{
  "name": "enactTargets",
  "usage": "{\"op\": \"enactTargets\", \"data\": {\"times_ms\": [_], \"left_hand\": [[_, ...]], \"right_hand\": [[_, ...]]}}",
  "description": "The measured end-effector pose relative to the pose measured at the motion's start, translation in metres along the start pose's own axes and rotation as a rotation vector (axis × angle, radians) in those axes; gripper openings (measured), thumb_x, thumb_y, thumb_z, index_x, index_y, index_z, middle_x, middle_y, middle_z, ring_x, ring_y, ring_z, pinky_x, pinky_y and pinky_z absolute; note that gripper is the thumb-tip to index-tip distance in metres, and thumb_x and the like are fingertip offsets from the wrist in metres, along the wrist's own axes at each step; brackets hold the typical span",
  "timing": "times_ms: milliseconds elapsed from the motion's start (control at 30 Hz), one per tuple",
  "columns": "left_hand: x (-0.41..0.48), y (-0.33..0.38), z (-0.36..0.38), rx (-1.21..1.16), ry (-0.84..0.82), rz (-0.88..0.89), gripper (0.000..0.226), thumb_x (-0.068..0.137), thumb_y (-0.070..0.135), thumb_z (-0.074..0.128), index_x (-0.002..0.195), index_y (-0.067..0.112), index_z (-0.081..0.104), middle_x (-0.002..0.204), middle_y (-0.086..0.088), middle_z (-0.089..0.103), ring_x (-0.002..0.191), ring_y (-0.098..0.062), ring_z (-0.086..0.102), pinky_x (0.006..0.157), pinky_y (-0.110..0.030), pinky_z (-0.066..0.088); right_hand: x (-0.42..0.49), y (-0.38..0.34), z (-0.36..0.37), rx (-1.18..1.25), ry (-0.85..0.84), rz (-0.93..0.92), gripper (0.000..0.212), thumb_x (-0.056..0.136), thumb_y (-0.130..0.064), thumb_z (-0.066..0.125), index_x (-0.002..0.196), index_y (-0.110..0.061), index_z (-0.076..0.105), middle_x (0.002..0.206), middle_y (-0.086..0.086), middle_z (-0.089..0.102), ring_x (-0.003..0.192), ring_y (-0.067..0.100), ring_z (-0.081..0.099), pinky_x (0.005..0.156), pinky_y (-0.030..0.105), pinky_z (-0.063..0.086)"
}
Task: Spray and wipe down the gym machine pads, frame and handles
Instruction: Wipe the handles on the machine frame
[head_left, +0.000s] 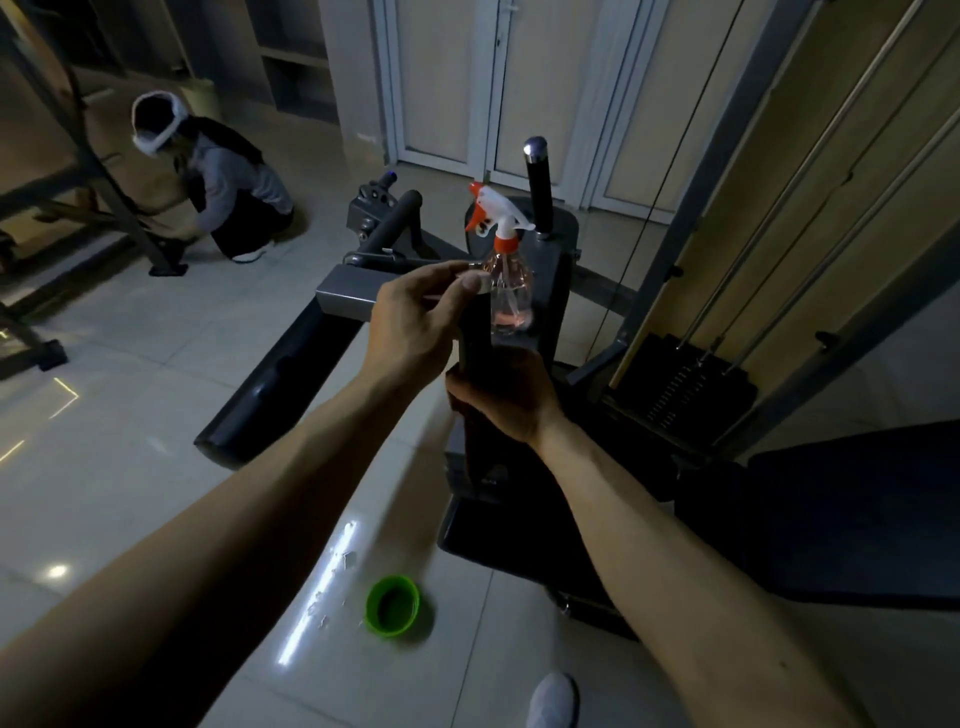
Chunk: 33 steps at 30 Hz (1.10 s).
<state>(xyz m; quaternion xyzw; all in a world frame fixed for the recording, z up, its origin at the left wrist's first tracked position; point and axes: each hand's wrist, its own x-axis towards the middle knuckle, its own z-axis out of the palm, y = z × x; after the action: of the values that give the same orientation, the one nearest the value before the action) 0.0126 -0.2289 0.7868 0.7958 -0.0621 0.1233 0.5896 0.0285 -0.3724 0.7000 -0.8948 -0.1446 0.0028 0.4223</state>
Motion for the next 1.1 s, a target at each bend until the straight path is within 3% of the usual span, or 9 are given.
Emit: {"op": "enactTargets", "data": {"times_ms": [67, 200, 400, 533, 700, 800, 900, 1000, 1100], "left_hand": [[-0.001, 0.0, 0.001, -0.022, 0.006, 0.002, 0.023, 0.102, 0.029, 0.06, 0.123, 0.025, 0.069, 0.105, 0.022, 0.067, 0.1, 0.013, 0.064, 0.078, -0.008, 0.051], [-0.004, -0.006, 0.004, -0.043, 0.031, 0.037, 0.022, 0.103, 0.028, 0.059, 0.124, 0.027, 0.066, 0.112, 0.018, 0.068, 0.106, 0.005, 0.066, 0.084, -0.014, 0.055], [-0.002, -0.009, 0.011, -0.044, 0.079, 0.011, 0.032, 0.103, 0.028, 0.059, 0.132, 0.015, 0.065, 0.122, 0.005, 0.068, 0.107, -0.001, 0.067, 0.083, -0.016, 0.056], [-0.004, -0.004, 0.008, -0.057, 0.055, -0.007, 0.023, 0.103, 0.027, 0.059, 0.125, 0.026, 0.066, 0.112, 0.014, 0.068, 0.103, 0.004, 0.067, 0.083, -0.013, 0.054], [-0.009, 0.002, 0.006, -0.052, 0.052, -0.054, 0.038, 0.103, 0.029, 0.059, 0.139, 0.017, 0.061, 0.124, 0.011, 0.064, 0.105, 0.003, 0.064, 0.082, -0.01, 0.053], [-0.017, 0.0, 0.0, -0.058, 0.037, -0.098, 0.035, 0.105, 0.018, 0.055, 0.14, 0.017, 0.06, 0.13, 0.005, 0.066, 0.115, -0.006, 0.064, 0.098, -0.025, 0.055], [-0.028, -0.012, -0.011, -0.068, 0.099, -0.2, 0.035, 0.105, 0.01, 0.053, 0.139, 0.014, 0.06, 0.128, 0.0, 0.069, 0.112, -0.011, 0.066, 0.1, -0.034, 0.055], [-0.037, -0.027, -0.022, -0.075, 0.184, -0.238, 0.034, 0.103, 0.008, 0.055, 0.135, 0.014, 0.064, 0.119, 0.002, 0.072, 0.101, -0.011, 0.068, 0.088, -0.029, 0.055], [-0.045, -0.034, -0.02, -0.111, 0.241, -0.308, 0.033, 0.1, 0.005, 0.057, 0.129, 0.015, 0.068, 0.113, 0.0, 0.073, 0.097, -0.011, 0.069, 0.087, -0.03, 0.056]], "right_hand": [[-0.019, -0.003, 0.011, -0.04, 0.08, 0.048, 0.055, 0.087, -0.076, 0.044, 0.099, -0.028, 0.068, 0.098, -0.008, 0.068, 0.091, 0.007, 0.065, 0.092, 0.044, 0.053], [-0.06, 0.008, 0.067, -0.183, 0.5, 0.018, 0.076, 0.096, -0.069, 0.051, 0.152, -0.017, 0.042, 0.147, 0.002, 0.054, 0.132, 0.014, 0.054, 0.108, 0.031, 0.048], [-0.038, 0.024, 0.037, -0.406, 0.479, -0.149, 0.055, 0.086, -0.068, 0.065, 0.099, -0.015, 0.07, 0.082, 0.0, 0.074, 0.068, 0.014, 0.07, 0.06, 0.021, 0.05], [-0.016, 0.035, -0.003, -0.678, 0.108, -0.332, 0.073, 0.083, -0.092, 0.041, 0.091, -0.026, 0.072, 0.083, -0.003, 0.071, 0.07, 0.012, 0.065, 0.064, 0.023, 0.041], [-0.025, 0.038, -0.016, -0.794, 0.171, -0.42, 0.069, 0.085, -0.089, 0.046, 0.085, -0.024, 0.07, 0.077, 0.0, 0.068, 0.063, 0.017, 0.061, 0.059, 0.027, 0.046], [-0.034, 0.04, -0.017, -0.707, 0.207, -0.459, 0.064, 0.094, -0.078, 0.046, 0.09, -0.02, 0.071, 0.08, 0.003, 0.07, 0.067, 0.02, 0.067, 0.062, 0.034, 0.055], [-0.052, 0.028, -0.008, -0.441, 0.339, -0.264, 0.055, 0.102, -0.066, 0.045, 0.119, -0.019, 0.068, 0.105, 0.005, 0.073, 0.089, 0.019, 0.072, 0.076, 0.038, 0.061], [-0.039, -0.017, -0.006, -0.094, 0.492, -0.13, 0.067, 0.102, -0.065, 0.04, 0.161, -0.034, 0.028, 0.152, 0.008, 0.053, 0.126, 0.017, 0.059, 0.094, 0.025, 0.053], [-0.007, -0.065, -0.001, 0.007, 0.522, -0.098, 0.071, 0.104, -0.057, 0.043, 0.164, -0.037, 0.012, 0.166, 0.007, 0.035, 0.139, 0.023, 0.049, 0.1, 0.023, 0.05]]}}
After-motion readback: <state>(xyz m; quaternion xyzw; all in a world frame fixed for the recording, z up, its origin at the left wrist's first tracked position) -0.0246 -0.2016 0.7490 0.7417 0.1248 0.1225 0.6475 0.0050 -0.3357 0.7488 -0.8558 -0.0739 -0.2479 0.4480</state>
